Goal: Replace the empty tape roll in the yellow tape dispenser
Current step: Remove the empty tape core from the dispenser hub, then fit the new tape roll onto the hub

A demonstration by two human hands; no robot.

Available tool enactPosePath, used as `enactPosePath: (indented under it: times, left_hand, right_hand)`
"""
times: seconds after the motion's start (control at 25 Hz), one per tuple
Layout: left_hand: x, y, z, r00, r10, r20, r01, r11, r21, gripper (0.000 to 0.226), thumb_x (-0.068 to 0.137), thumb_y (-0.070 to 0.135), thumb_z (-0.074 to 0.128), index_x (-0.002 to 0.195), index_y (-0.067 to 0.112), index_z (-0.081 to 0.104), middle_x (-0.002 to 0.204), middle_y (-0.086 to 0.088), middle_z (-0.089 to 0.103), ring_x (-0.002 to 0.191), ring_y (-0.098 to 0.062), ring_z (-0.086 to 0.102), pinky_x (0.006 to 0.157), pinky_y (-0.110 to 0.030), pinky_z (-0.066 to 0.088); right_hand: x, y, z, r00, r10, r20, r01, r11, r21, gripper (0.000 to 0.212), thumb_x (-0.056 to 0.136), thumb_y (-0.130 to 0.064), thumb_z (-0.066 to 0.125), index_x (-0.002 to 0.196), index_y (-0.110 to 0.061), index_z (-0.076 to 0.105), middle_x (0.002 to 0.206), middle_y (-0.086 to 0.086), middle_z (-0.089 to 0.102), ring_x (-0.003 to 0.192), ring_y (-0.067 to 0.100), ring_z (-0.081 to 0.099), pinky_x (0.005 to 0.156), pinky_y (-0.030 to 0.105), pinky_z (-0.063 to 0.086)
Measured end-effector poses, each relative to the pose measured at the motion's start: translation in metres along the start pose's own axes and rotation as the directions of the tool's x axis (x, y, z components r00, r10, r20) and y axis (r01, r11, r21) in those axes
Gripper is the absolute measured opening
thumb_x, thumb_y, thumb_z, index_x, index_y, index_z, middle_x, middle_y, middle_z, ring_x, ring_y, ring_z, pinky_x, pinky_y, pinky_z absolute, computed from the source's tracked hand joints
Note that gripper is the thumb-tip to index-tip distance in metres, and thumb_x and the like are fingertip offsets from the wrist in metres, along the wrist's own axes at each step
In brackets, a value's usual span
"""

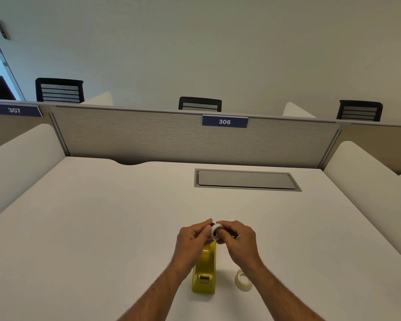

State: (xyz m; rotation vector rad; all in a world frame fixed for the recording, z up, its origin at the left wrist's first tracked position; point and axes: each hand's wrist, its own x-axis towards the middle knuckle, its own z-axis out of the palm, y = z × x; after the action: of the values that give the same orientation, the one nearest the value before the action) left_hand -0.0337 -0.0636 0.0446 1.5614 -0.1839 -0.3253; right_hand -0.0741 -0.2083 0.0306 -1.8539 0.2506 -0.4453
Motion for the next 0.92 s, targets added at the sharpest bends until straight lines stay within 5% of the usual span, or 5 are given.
enactPosePath:
  times: [0.56, 0.72, 0.92]
  left_hand:
    - [0.004, -0.004, -0.011, 0.995, -0.098, -0.021, 0.093, 0.98, -0.176, 0.025, 0.091, 0.002, 0.061, 0.108, 0.017, 0.072, 0.102, -0.003, 0.076, 0.091, -0.022, 0.074, 0.08, -0.035, 0.061]
    - [0.006, -0.01, -0.018, 0.993, -0.114, -0.036, 0.105, 0.977, -0.186, 0.023, 0.089, 0.001, 0.064, 0.104, 0.016, 0.074, 0.1, -0.004, 0.077, 0.091, -0.021, 0.074, 0.074, -0.029, 0.061]
    - [0.004, -0.015, -0.018, 0.996, -0.093, -0.009, 0.092, 0.989, -0.117, 0.025, 0.083, 0.002, 0.072, 0.103, 0.017, 0.075, 0.101, -0.006, 0.076, 0.092, -0.022, 0.073, 0.077, -0.034, 0.061]
  right_hand:
    - [0.01, -0.003, -0.007, 0.991, 0.129, 0.04, -0.132, 0.988, 0.08, 0.026, 0.088, -0.002, 0.068, 0.101, -0.021, 0.077, 0.09, 0.002, 0.078, 0.073, 0.021, 0.076, 0.066, 0.033, 0.064]
    - [0.012, 0.004, -0.019, 0.97, 0.213, -0.117, -0.23, 0.96, -0.16, 0.018, 0.081, -0.006, 0.075, 0.079, -0.024, 0.074, 0.078, 0.001, 0.074, 0.061, 0.014, 0.072, 0.055, 0.025, 0.062]
    - [0.011, 0.022, -0.034, 0.939, 0.339, -0.058, -0.303, 0.737, -0.604, 0.01, 0.077, -0.014, 0.068, 0.078, -0.017, 0.078, 0.077, -0.001, 0.077, 0.071, 0.015, 0.071, 0.068, 0.029, 0.058]
